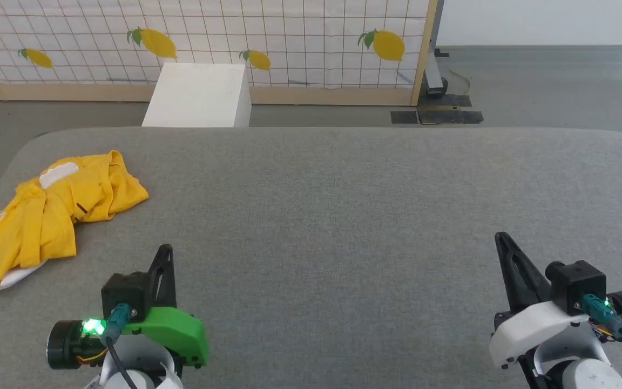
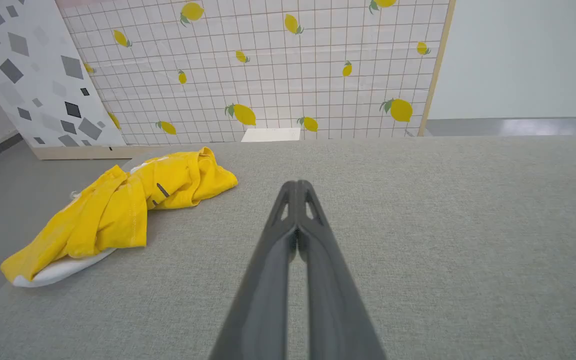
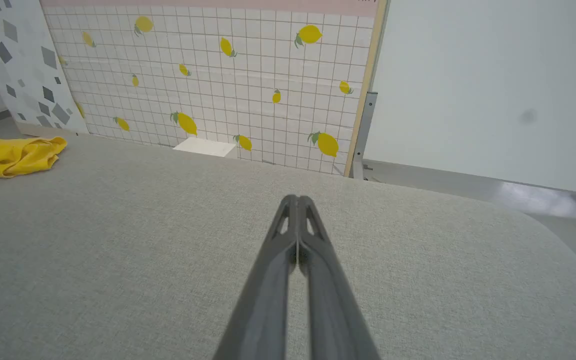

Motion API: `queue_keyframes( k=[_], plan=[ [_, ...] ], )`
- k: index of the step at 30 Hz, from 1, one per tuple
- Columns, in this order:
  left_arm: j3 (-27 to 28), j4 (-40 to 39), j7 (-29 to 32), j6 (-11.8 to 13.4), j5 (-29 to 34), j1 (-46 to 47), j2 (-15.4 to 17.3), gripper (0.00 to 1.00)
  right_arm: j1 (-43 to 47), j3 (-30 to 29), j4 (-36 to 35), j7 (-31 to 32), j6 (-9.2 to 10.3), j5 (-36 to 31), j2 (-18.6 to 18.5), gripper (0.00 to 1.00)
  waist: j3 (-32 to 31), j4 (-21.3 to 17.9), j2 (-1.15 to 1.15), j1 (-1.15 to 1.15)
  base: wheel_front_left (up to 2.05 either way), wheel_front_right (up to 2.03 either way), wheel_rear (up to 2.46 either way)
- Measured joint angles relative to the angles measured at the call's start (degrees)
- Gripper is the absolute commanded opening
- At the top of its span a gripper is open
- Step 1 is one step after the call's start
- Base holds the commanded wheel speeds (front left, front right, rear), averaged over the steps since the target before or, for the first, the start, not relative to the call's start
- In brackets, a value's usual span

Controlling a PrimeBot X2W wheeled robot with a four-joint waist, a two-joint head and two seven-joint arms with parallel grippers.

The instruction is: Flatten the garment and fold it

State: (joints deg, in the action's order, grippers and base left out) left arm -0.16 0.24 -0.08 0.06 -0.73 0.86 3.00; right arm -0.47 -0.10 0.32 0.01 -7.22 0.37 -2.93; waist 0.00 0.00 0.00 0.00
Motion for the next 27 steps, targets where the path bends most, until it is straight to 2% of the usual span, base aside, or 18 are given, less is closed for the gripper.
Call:
queue_keyframes(
  k=[23, 24, 27],
  plan=[
    [0.0, 0.0, 0.0, 0.0, 0.0, 0.0, 0.0, 0.00, 0.0, 0.0, 0.0, 0.0, 0.00, 0.0, 0.0, 0.00, 0.0, 0.0, 0.00, 0.00, 0.00, 0.00, 0.00],
    [0.0, 0.0, 0.0, 0.0, -0.1, 0.0, 0.0, 1.00, 0.0, 0.0, 0.0, 0.0, 0.01, 0.0, 0.0, 1.00, 0.0, 0.0, 0.00, 0.00, 0.00, 0.00, 0.00],
    [-0.1, 0.0, 0.0, 0.0, -0.2, 0.0, 0.0, 1.00, 0.0, 0.0, 0.0, 0.0, 0.02, 0.0, 0.0, 1.00, 0.0, 0.0, 0.00, 0.00, 0.00, 0.00, 0.00]
  ],
)
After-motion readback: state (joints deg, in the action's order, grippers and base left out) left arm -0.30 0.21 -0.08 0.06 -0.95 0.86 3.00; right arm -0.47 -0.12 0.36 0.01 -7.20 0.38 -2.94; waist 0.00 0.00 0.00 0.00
